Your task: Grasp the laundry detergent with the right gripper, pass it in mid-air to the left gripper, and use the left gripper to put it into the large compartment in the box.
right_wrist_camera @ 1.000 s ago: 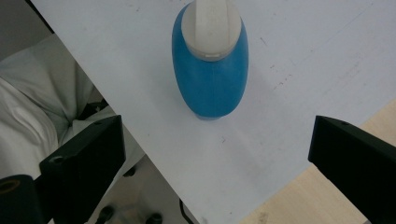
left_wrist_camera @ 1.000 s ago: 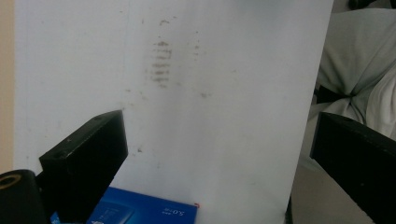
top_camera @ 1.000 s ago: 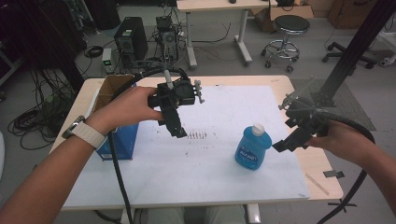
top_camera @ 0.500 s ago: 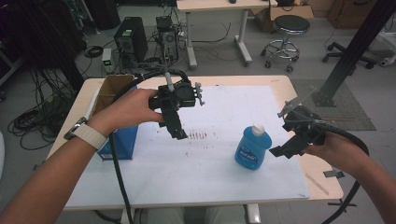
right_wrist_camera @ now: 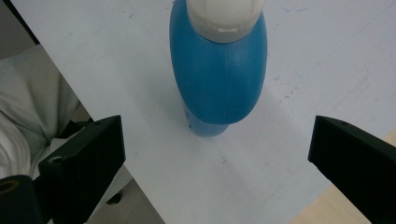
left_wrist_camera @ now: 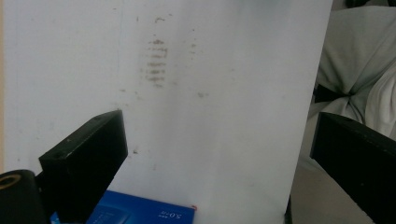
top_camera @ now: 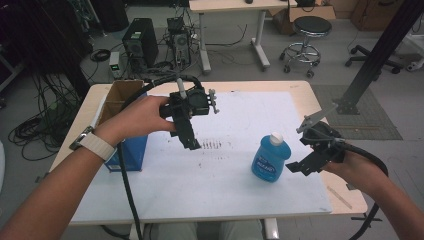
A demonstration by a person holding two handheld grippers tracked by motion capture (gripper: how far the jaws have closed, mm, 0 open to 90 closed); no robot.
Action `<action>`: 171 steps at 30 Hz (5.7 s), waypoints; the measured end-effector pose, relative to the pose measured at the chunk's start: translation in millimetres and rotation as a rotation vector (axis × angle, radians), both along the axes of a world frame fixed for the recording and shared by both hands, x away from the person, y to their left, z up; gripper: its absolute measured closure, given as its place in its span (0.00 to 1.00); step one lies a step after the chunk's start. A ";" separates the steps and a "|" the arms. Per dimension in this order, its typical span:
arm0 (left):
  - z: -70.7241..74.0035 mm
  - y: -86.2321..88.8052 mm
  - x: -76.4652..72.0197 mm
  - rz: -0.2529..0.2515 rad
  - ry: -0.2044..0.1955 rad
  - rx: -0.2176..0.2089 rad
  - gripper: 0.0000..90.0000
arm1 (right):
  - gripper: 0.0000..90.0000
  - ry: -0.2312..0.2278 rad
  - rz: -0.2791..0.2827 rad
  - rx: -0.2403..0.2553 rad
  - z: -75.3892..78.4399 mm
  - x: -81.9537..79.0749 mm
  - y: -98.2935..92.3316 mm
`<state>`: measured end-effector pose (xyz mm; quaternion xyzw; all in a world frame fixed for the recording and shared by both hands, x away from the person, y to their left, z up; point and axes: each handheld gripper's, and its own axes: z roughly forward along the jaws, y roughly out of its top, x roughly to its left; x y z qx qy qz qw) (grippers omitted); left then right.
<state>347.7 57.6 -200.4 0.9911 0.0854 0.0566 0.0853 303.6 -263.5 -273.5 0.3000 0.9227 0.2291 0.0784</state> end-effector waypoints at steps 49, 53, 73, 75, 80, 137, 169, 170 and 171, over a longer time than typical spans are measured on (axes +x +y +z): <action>-12.0 -0.6 3.7 0.007 0.018 0.002 0.05 | 0.03 -0.139 -0.040 0.237 -67.7 -11.9 -13.7; -13.1 -1.3 3.7 0.007 0.019 -0.001 0.05 | 0.03 -0.153 -0.041 0.251 -69.7 -11.8 -13.0; -16.3 -3.3 3.4 0.007 0.030 0.001 0.05 | 0.03 -0.189 -0.050 0.342 -84.8 -6.9 -12.6; -16.9 -2.7 3.4 0.007 0.030 -0.002 0.05 | 0.03 -0.194 -0.050 0.350 -86.3 -6.1 -12.5; -18.2 -2.0 3.2 0.010 0.032 0.002 0.05 | 0.03 -0.206 -0.052 0.368 -91.6 -4.5 -11.2; -21.1 -0.8 5.4 0.015 0.040 -0.004 0.05 | 0.35 -0.271 -0.040 0.477 -111.5 4.7 5.3; -16.2 0.5 6.7 0.016 0.032 -0.023 0.05 | 0.48 -0.261 -0.047 0.478 -104.6 4.2 3.8; -16.2 0.5 6.7 0.016 0.032 -0.023 0.05 | 0.48 -0.262 -0.044 0.481 -102.6 4.0 4.2; -12.4 0.7 6.2 0.016 0.026 -0.032 0.05 | 0.48 -0.264 -0.040 0.482 -100.3 3.8 4.6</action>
